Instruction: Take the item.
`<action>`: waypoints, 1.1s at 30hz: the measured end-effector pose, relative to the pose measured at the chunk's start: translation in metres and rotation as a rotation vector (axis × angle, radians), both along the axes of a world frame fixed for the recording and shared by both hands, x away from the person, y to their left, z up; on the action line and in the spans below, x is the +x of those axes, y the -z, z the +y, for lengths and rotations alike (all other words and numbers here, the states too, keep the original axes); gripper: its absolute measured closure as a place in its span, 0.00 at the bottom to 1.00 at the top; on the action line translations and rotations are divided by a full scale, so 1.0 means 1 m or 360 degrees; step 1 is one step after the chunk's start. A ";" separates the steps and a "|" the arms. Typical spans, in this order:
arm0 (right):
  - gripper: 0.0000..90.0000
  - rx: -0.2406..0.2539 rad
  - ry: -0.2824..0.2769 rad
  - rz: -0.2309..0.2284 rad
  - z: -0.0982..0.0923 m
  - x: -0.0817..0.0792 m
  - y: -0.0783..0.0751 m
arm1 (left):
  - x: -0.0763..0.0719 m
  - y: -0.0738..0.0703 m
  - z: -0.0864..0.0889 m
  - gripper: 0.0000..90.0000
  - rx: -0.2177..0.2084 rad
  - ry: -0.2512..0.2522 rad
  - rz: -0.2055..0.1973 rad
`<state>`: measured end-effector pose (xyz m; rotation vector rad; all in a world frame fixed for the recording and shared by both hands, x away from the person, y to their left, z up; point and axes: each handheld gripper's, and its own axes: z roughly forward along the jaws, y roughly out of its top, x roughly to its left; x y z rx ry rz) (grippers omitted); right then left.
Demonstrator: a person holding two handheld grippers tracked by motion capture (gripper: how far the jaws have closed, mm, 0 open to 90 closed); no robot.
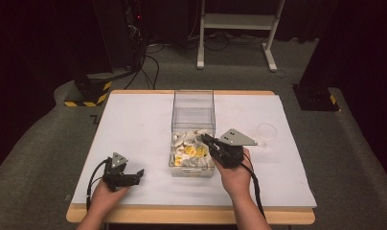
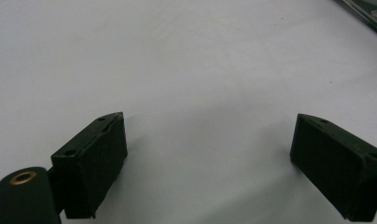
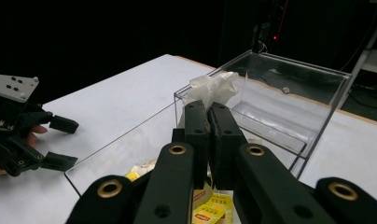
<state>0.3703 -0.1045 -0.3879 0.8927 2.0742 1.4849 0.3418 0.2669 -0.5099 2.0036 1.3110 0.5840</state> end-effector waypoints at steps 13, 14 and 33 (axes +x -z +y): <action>0.97 0.0032 0.0020 -0.0017 -0.008 0.001 -0.007 | 0.000 0.000 0.000 0.13 -0.0001 0.0000 -0.0001; 0.97 0.0034 0.0019 -0.0016 -0.009 0.001 -0.007 | 0.000 0.000 0.000 0.13 0.0000 0.0000 -0.0001; 0.97 0.0060 0.0072 -0.0005 -0.022 0.008 -0.007 | 0.000 0.000 0.000 0.13 0.0001 0.0003 -0.0001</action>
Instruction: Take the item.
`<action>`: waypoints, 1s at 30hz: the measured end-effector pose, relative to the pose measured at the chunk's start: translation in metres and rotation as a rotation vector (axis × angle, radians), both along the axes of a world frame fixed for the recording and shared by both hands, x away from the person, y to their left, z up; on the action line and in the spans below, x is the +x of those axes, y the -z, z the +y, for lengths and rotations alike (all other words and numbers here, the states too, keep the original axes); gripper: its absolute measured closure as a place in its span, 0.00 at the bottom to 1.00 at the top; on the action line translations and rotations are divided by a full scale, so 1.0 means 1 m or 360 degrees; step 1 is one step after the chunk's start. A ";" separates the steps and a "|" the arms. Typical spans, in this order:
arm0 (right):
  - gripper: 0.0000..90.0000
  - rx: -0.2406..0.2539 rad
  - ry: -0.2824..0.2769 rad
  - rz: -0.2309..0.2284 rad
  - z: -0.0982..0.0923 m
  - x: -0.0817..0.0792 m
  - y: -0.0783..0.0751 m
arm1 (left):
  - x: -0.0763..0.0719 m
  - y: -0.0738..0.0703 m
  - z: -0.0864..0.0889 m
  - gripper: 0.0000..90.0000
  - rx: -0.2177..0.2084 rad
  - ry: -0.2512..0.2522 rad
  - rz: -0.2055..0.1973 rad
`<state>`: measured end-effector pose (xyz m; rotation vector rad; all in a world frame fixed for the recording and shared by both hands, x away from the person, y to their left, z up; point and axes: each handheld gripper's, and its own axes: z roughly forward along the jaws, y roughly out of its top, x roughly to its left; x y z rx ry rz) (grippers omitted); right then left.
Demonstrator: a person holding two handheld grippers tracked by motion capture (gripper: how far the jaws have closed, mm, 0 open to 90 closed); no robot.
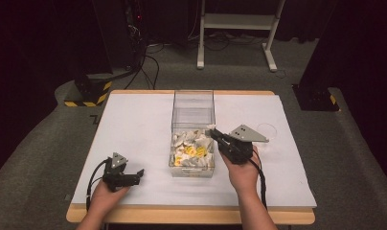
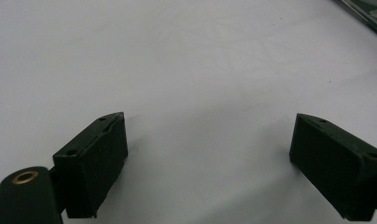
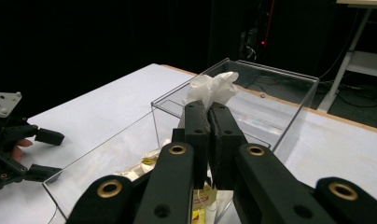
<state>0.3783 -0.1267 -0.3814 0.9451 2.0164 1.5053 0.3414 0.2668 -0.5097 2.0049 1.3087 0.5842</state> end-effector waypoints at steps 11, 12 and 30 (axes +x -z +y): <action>0.97 0.0036 0.0046 -0.0006 -0.014 0.003 -0.004 | 0.000 0.000 0.000 0.14 0.0003 0.0006 -0.0004; 0.97 0.0034 0.0053 -0.0006 -0.016 0.003 -0.004 | 0.000 0.000 0.000 0.14 0.0003 0.0007 -0.0006; 0.97 0.0052 0.0159 0.0049 -0.039 0.013 0.005 | -0.001 0.000 0.000 0.15 -0.0009 0.0011 -0.0007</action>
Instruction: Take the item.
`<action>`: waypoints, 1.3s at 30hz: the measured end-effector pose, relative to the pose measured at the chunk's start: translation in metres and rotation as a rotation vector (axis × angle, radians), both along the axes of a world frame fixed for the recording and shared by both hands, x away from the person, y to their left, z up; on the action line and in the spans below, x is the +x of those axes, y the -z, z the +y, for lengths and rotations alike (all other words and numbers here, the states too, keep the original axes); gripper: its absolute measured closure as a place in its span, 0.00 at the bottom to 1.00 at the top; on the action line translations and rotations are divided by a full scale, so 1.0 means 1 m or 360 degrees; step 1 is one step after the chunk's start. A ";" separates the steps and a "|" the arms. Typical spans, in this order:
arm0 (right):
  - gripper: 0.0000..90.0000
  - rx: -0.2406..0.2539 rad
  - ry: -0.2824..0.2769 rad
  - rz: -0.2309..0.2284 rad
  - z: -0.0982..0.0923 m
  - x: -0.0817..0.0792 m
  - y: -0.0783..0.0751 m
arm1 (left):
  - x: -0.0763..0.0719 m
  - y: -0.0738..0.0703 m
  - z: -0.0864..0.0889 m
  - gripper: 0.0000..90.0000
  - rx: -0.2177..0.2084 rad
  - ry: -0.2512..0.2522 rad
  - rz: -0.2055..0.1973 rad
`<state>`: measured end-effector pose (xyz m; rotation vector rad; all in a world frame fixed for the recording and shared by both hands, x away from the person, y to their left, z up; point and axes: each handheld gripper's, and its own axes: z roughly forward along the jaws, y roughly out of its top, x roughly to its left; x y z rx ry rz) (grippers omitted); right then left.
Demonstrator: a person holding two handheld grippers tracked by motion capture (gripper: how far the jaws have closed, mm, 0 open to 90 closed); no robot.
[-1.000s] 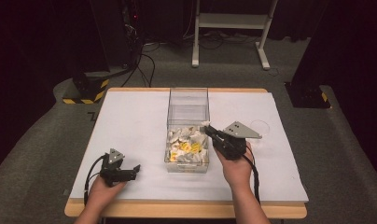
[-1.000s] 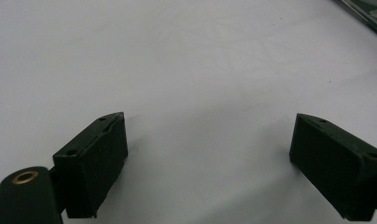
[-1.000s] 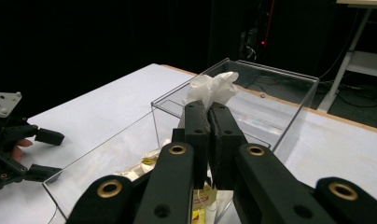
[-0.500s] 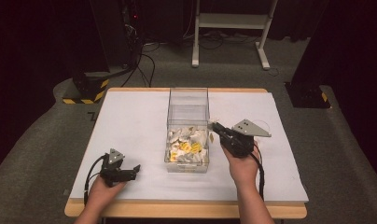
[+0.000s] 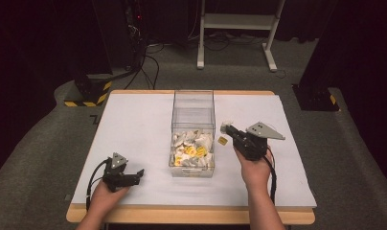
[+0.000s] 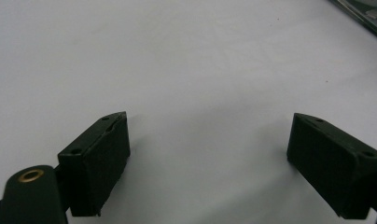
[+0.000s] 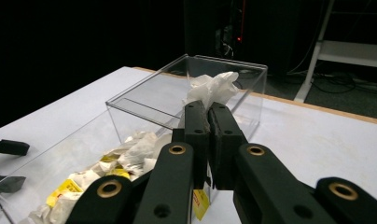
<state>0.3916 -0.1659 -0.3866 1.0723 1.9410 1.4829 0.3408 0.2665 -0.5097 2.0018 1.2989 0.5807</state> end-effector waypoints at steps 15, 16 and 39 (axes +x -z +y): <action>0.97 0.0049 0.0154 0.0015 -0.033 0.008 0.003 | 0.000 0.000 0.000 0.16 0.0002 0.0005 -0.0003; 0.97 0.0050 0.0163 0.0016 -0.035 0.009 0.004 | 0.000 0.000 0.000 0.16 0.0004 0.0007 -0.0003; 0.97 0.0120 0.0375 0.0004 -0.083 0.016 0.005 | 0.000 0.000 0.000 0.17 0.0003 0.0010 -0.0004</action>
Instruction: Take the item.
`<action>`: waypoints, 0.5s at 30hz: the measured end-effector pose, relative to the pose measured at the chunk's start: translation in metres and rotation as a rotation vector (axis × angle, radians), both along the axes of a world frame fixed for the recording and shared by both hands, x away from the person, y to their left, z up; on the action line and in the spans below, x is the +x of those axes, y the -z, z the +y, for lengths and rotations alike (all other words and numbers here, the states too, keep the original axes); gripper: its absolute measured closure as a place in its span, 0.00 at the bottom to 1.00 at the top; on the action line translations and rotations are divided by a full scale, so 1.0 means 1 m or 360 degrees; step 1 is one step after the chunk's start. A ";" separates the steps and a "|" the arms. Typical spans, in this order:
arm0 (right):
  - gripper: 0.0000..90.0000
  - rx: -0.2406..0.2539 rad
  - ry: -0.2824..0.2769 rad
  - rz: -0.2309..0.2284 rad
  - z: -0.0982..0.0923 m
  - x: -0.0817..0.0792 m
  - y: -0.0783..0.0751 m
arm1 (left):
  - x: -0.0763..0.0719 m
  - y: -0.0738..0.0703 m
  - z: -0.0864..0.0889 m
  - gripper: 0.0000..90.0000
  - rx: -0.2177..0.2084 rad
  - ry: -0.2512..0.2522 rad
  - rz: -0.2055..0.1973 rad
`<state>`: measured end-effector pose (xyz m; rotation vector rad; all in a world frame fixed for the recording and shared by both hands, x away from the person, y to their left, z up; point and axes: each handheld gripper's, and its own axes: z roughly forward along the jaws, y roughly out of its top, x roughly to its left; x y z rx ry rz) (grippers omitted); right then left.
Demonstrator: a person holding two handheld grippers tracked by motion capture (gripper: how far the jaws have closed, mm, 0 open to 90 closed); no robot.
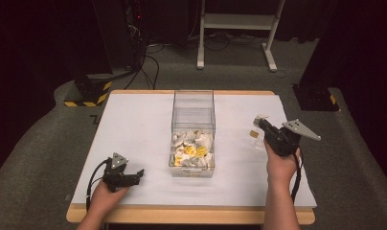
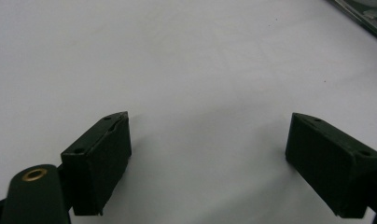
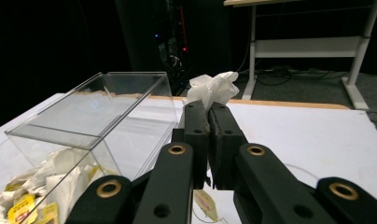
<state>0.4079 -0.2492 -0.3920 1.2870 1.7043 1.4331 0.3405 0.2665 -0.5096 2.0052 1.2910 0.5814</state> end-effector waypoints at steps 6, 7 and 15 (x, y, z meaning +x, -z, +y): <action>0.97 0.0008 0.0037 -0.0014 -0.010 0.002 -0.002 | 0.000 0.000 0.000 0.17 0.0001 0.0000 0.0000; 0.97 0.0014 0.0041 -0.0015 -0.011 0.003 -0.002 | 0.000 0.000 0.000 0.17 0.0001 0.0000 0.0000; 0.97 0.0037 0.0088 -0.0066 -0.022 0.004 -0.010 | 0.000 0.000 0.000 0.17 0.0001 0.0000 -0.0001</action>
